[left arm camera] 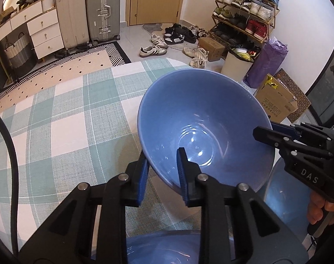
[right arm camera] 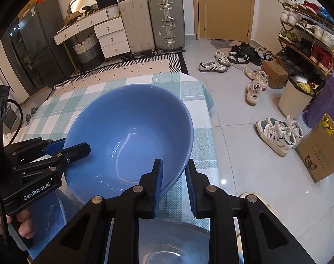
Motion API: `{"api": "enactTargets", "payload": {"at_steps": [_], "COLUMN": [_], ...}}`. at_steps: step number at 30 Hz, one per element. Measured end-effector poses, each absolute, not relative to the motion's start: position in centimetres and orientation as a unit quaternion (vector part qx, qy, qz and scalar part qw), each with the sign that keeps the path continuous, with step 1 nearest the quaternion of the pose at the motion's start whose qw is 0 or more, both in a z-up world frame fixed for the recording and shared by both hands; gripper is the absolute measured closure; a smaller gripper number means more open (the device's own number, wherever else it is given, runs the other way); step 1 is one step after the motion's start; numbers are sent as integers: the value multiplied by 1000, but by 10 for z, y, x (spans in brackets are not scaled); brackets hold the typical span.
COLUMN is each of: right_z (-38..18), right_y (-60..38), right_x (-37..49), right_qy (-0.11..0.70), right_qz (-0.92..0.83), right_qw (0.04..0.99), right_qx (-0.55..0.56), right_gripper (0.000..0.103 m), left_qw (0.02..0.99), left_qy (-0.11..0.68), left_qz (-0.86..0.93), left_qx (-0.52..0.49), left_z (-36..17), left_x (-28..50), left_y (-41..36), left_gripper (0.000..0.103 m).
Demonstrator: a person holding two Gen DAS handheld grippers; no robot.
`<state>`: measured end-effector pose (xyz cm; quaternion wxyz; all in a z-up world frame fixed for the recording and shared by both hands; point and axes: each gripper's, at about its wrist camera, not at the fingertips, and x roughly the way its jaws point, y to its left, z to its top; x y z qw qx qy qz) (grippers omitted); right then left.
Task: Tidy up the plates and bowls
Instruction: 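Lift the blue bowl with both grippers and carry it over another blue bowl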
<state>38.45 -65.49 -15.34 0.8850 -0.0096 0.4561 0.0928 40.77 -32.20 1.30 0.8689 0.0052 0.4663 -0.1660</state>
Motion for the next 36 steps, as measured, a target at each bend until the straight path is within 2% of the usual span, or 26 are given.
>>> {"api": "enactTargets", "payload": {"at_steps": [18,36], "right_z": [-112,-62], "right_y": [-653,-638], "right_x": [352,287], "right_qy": [408,362], "right_qz": [96,113], "right_qw": [908,925], "right_qx": [-18,-28], "right_gripper": [82,82], "left_qw": [892,913], "left_qy": [420,373], "left_qz": [-167,-164], "left_qx": [7,3], "left_z": [63,130], "left_x": [374,292], "left_y": [-312,-297], "left_gripper": [81,81]}}
